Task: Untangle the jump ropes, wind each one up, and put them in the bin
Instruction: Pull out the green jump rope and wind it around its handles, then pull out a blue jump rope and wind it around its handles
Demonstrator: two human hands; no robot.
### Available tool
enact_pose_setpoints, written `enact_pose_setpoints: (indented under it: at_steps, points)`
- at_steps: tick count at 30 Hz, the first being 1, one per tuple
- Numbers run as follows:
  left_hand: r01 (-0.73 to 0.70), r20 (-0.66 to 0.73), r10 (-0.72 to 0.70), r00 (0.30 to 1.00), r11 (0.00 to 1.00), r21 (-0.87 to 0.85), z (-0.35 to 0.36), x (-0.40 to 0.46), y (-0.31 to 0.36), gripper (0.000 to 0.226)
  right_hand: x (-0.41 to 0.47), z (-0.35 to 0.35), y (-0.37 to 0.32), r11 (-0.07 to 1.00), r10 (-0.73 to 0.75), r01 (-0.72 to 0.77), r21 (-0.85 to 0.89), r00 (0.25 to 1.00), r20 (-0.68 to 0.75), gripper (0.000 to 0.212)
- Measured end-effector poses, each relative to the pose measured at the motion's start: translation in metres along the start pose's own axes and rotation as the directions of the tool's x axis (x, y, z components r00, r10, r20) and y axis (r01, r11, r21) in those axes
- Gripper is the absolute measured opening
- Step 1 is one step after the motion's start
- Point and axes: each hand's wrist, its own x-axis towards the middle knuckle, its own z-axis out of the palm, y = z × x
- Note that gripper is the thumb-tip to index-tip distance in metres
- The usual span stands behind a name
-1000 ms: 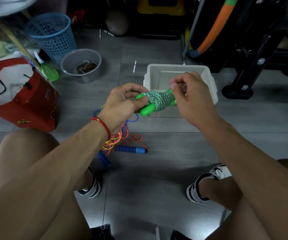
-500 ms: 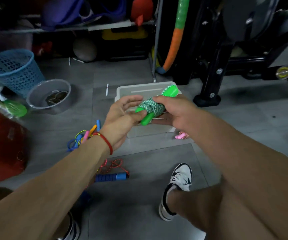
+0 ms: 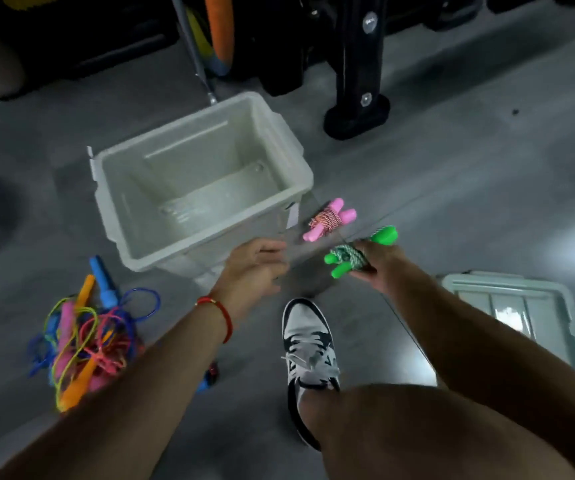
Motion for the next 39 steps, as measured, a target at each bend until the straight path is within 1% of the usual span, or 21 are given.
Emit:
enact_pose_setpoints:
  at_steps: [2, 3, 5, 6, 8, 10, 13, 16, 19, 22, 24, 25, 27, 30, 31, 32, 34, 36, 37, 38, 39]
  points:
    - [0.052, -0.004, -0.052, 0.999, 0.998, 0.043, 0.003, 0.020, -0.020, 0.029, 0.039, 0.001, 0.022, 0.998, 0.025, -0.023, 0.058, 0.999, -0.032, 0.004]
    - [0.072, -0.009, -0.072, 0.997, 0.996, 0.059, 0.002, 0.028, -0.030, 0.028, 0.057, 0.001, 0.031, 0.998, 0.010, -0.008, 0.069, 1.000, -0.029, 0.012]
    - [0.112, -0.022, -0.110, 0.994, 0.990, 0.087, -0.001, 0.041, -0.046, 0.029, 0.085, 0.005, 0.040, 0.994, -0.020, 0.024, 0.106, 0.999, -0.039, 0.038]
    - [0.131, -0.030, -0.129, 0.991, 0.987, 0.097, -0.004, 0.045, -0.053, 0.029, 0.093, 0.008, 0.040, 0.990, -0.028, 0.036, 0.139, 0.998, -0.062, 0.042]
    - [0.163, -0.048, -0.159, 0.986, 0.982, 0.098, -0.009, 0.053, -0.063, 0.030, 0.108, 0.015, 0.039, 0.983, -0.060, 0.072, 0.166, 0.995, -0.074, 0.037]
    - [0.188, -0.058, -0.183, 0.981, 0.978, 0.092, -0.014, 0.058, -0.070, 0.029, 0.115, 0.020, 0.038, 0.984, -0.108, 0.115, 0.135, 0.993, -0.055, 0.031]
    - [0.201, -0.062, -0.196, 0.979, 0.975, 0.091, -0.020, 0.057, -0.076, 0.028, 0.118, 0.025, 0.045, 0.980, -0.177, 0.178, 0.085, 0.984, -0.018, 0.031]
    - [0.192, -0.064, -0.186, 0.980, 0.976, 0.099, -0.024, 0.050, -0.074, 0.029, 0.113, 0.026, 0.050, 0.979, -0.182, 0.184, 0.092, 0.983, -0.036, 0.022]
    - [0.176, -0.065, -0.170, 0.983, 0.979, 0.104, -0.031, 0.036, -0.070, 0.029, 0.102, 0.022, 0.055, 0.986, -0.155, 0.158, 0.056, 0.986, -0.066, 0.026]
    - [0.135, -0.072, -0.126, 0.989, 0.982, 0.133, -0.042, 0.011, -0.063, 0.028, 0.075, 0.023, 0.054, 0.987, -0.157, 0.154, -0.052, 0.986, -0.057, 0.021]
    - [0.111, -0.069, -0.102, 0.992, 0.983, 0.146, -0.055, -0.013, -0.058, 0.028, 0.049, 0.028, 0.049, 0.948, -0.257, 0.260, -0.185, 0.966, 0.037, 0.021]
    - [0.098, -0.070, -0.089, 0.994, 0.984, 0.147, -0.064, -0.026, -0.055, 0.029, 0.034, 0.032, 0.046, 0.905, -0.320, 0.338, -0.259, 0.941, 0.108, 0.024]
    - [0.043, -0.076, -0.031, 0.997, 0.986, 0.161, -0.085, -0.057, -0.049, 0.035, 0.005, 0.044, 0.037, 0.764, -0.422, 0.494, -0.415, 0.869, 0.258, 0.029]
    - [-0.089, -0.069, 0.116, 0.991, 0.946, 0.312, -0.129, -0.110, -0.039, 0.032, -0.052, 0.071, 0.016, 0.496, -0.463, 0.684, -0.535, 0.729, 0.503, 0.012]
    - [-0.121, -0.065, 0.160, 0.985, 0.908, 0.400, -0.148, -0.130, -0.037, 0.031, -0.074, 0.083, 0.007, 0.387, -0.415, 0.726, -0.569, 0.688, 0.595, 0.013]
    - [-0.140, -0.064, 0.195, 0.979, 0.862, 0.487, -0.169, -0.150, -0.036, 0.032, -0.099, 0.096, -0.001, 0.272, -0.314, 0.756, -0.595, 0.655, 0.688, 0.014]
    - [-0.141, -0.063, 0.226, 0.972, 0.777, 0.613, -0.212, -0.191, -0.037, 0.031, -0.149, 0.126, -0.017, 0.033, -0.046, 0.803, -0.595, 0.596, 0.802, 0.013]
    - [-0.092, -0.065, 0.184, 0.981, 0.727, 0.681, -0.248, -0.233, -0.043, 0.025, -0.194, 0.157, -0.024, -0.252, 0.152, 0.819, -0.515, 0.559, 0.815, 0.017]
    - [-0.051, -0.084, 0.153, 0.985, 0.715, 0.697, -0.263, -0.251, -0.049, 0.030, -0.212, 0.174, -0.022, -0.391, 0.219, 0.811, -0.435, 0.541, 0.812, 0.021]
    - [-0.001, -0.118, 0.119, 0.986, 0.708, 0.706, -0.277, -0.265, -0.058, 0.036, -0.228, 0.190, -0.016, -0.502, 0.275, 0.794, -0.344, 0.523, 0.807, 0.025]
    - [0.053, -0.157, 0.088, 0.984, 0.692, 0.720, -0.288, -0.275, -0.068, 0.042, -0.239, 0.206, -0.007, -0.578, 0.322, 0.774, -0.259, 0.508, 0.799, 0.028]
